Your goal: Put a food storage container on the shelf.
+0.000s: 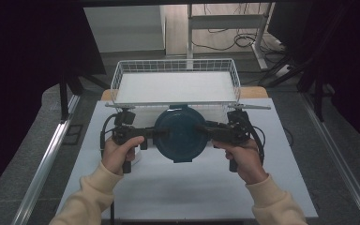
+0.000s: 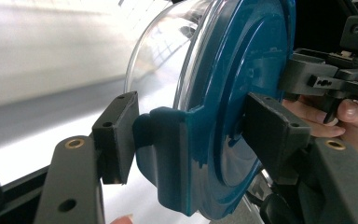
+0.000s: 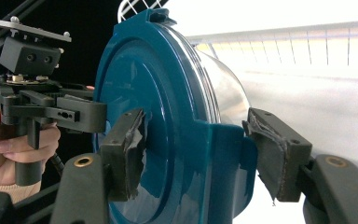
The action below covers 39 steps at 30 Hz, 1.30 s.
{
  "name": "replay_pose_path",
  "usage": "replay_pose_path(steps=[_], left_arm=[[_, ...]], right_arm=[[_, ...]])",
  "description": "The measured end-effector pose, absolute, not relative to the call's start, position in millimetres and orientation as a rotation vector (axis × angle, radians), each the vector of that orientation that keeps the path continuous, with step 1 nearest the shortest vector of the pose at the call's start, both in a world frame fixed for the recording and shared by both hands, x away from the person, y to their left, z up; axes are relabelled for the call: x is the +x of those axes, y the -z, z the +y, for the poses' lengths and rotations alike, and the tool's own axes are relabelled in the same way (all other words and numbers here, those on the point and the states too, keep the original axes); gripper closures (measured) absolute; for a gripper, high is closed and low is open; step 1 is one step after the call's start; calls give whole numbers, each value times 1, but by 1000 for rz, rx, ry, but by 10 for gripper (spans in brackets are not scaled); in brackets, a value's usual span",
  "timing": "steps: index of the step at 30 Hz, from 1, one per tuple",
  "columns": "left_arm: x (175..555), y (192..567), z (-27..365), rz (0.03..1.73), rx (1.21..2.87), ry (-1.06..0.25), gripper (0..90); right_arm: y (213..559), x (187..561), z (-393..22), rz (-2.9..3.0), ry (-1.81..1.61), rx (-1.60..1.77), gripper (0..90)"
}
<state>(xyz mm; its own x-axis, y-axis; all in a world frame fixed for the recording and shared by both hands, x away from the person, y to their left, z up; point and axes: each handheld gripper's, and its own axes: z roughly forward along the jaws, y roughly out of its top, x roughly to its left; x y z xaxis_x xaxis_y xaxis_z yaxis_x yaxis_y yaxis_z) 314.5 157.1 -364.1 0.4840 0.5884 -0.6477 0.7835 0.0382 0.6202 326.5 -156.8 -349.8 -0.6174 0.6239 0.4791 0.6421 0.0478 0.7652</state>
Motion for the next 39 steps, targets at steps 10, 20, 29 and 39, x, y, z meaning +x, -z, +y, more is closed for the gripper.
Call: replay_pose_path(steps=[10, 20, 29, 39], left_arm=[[336, 335, 163, 1198, 1648, 182, 377], [352, 318, 167, 1193, 1640, 162, 377], [373, 309, 173, 1198, 1620, 196, 377], [388, 297, 178, 1194, 1623, 198, 377]], right_arm=[[327, 353, -151, -2246, 1681, -1334, 390], [309, 370, -147, -2249, 1698, -1321, 391], [297, 390, -144, -2245, 1708, -1318, 404], [284, 404, -140, -2249, 1722, -1312, 405]])
